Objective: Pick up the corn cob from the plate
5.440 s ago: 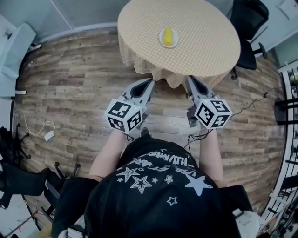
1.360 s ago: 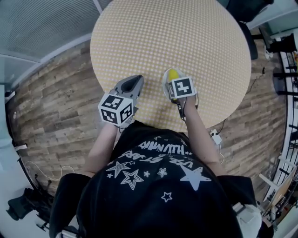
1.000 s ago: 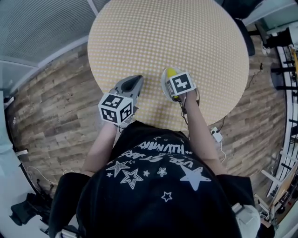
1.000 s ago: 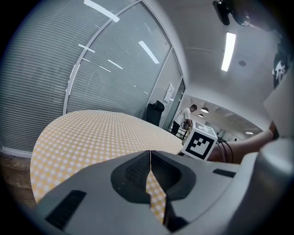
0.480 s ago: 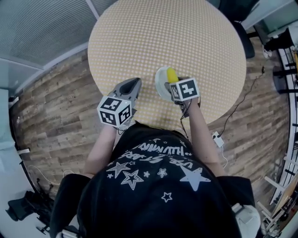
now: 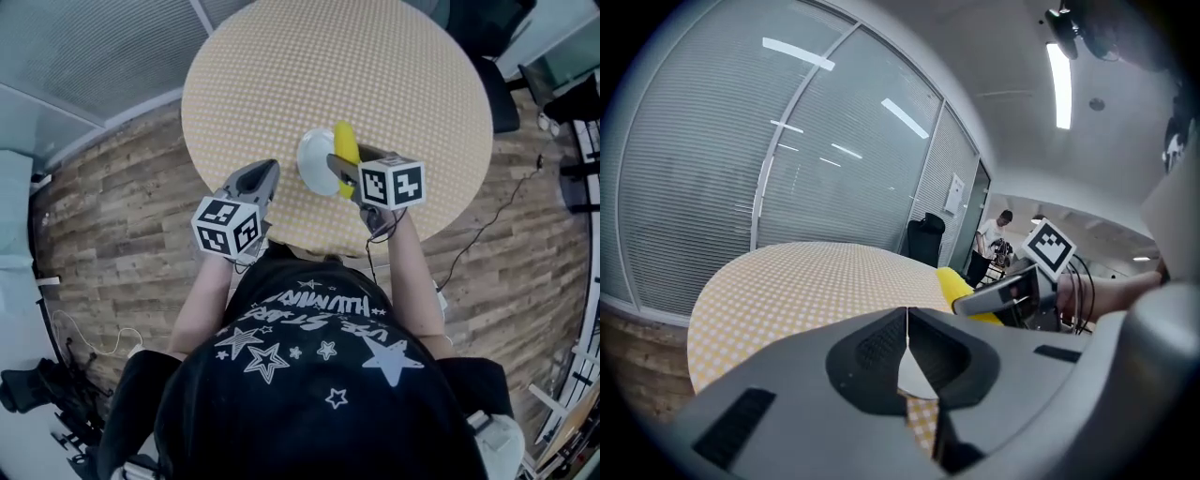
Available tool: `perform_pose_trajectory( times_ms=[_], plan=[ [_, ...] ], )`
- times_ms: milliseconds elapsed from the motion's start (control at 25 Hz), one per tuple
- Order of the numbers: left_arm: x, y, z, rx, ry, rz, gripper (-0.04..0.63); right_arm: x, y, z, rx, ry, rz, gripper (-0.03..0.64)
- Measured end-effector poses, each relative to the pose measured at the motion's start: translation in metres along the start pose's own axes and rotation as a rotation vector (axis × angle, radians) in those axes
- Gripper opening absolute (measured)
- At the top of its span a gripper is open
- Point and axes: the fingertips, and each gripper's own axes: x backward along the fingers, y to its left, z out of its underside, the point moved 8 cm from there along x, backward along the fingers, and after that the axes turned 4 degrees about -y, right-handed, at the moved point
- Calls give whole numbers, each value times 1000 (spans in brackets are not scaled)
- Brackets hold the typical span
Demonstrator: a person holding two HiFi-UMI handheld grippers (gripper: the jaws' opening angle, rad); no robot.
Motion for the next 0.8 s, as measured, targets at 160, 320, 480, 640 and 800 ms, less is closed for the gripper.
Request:
perform_pose_trajectory(
  times_ms=[160, 320, 480, 640, 800],
  plan=[
    [5, -28, 5, -1, -15, -40, 11, 27, 1, 2, 6, -46, -85, 267],
    [8, -54, 9, 8, -40, -94, 11, 52, -1, 6, 82, -56, -116, 267],
    [22, -77, 16, 36, -68, -173, 11, 69, -2, 12, 112, -64, -183, 267],
    [33, -96, 23, 56, -78, -210, 11, 79, -6, 18, 49, -86, -253, 267],
    [37, -104, 26, 60, -71, -215, 11, 82, -7, 21, -1, -103, -283, 268]
  ],
)
